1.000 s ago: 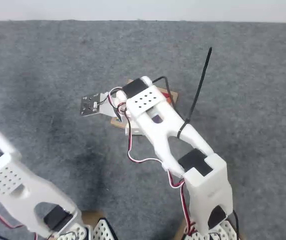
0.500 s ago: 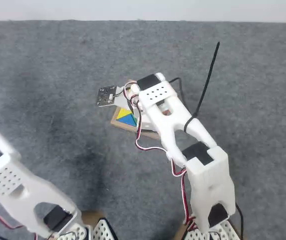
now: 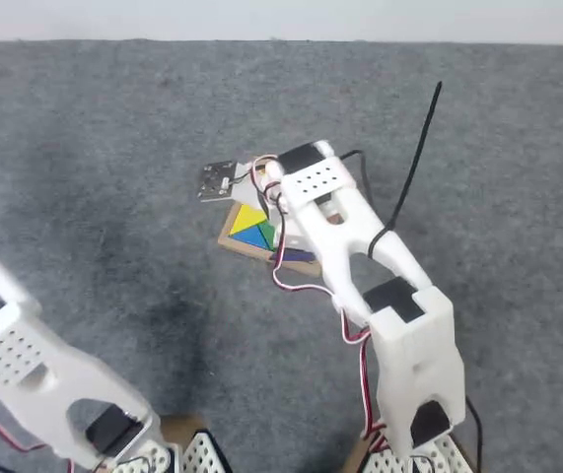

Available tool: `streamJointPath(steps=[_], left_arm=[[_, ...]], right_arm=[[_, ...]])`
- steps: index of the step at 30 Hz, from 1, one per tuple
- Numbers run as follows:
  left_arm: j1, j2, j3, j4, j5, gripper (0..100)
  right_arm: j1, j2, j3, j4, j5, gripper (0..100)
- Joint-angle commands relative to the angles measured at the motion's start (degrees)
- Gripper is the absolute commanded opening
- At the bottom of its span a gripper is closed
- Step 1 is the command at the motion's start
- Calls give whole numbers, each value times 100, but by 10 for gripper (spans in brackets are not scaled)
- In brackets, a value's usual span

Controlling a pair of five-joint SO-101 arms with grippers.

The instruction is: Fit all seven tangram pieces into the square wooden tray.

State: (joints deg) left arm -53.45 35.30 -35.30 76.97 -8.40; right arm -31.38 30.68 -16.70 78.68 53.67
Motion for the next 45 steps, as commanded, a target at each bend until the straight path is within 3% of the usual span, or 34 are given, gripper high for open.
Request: streamJointPath(steps=[1,23,36,45], left_arm=[[-9,-79,-233,-62,-53,221],[9,-79,-233,-62,-53,221],[9,-79,-224,-62,-53,221],[9,-79,-207,-53,-53,221]], right_arm=[[171,-66,-18,-75,149,262],[708,-22,-26,-224,158,262],[136,-734,-70,154,149,262],[391,-567,-35,-497,-246,262]])
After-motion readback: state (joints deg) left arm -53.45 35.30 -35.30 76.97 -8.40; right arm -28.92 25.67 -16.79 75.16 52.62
